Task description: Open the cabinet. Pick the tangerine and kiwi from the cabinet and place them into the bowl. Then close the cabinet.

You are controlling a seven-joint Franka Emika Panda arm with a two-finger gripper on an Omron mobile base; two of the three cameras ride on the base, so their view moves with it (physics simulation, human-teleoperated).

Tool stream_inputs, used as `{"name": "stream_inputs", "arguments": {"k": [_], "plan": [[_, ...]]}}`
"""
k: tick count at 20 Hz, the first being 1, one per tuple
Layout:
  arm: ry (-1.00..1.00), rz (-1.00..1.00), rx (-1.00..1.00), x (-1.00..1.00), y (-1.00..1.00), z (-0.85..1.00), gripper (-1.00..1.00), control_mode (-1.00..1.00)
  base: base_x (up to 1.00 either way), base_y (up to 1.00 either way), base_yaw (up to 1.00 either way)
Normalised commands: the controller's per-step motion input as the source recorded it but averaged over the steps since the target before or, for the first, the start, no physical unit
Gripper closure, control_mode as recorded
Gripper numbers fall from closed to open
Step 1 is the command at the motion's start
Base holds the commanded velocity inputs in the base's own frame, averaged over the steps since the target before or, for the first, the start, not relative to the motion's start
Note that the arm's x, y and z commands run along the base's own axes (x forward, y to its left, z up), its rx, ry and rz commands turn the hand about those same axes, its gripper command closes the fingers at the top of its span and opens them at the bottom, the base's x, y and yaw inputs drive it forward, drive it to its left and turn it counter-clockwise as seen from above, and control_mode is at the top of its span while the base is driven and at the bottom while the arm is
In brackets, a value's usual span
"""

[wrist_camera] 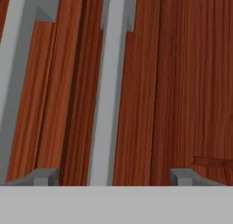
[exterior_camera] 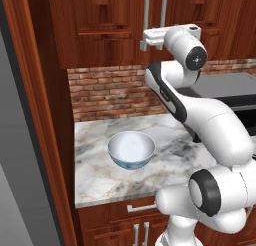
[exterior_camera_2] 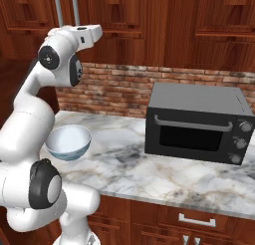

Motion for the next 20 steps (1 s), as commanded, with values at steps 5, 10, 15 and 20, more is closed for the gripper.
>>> {"name": "stream_inputs", "arguments": {"k": [5,10,15,20], "plan": [[0.03,0.03,0.04,1.0,0.0,-0.01,-1.0,-1.0,0.0,0.0,0.0],[0.04,0.0,0.01,1.0,0.01,-0.1,-1.0,-1.0,0.0,0.0,0.0],[0.01,0.0,0.0,0.61,0.03,-0.09,1.0,-1.0,0.0,0.0,0.0],[0.0,0.0,0.0,0.0,0.0,0.0,1.0,-1.0,0.0,0.0,0.0]]}}
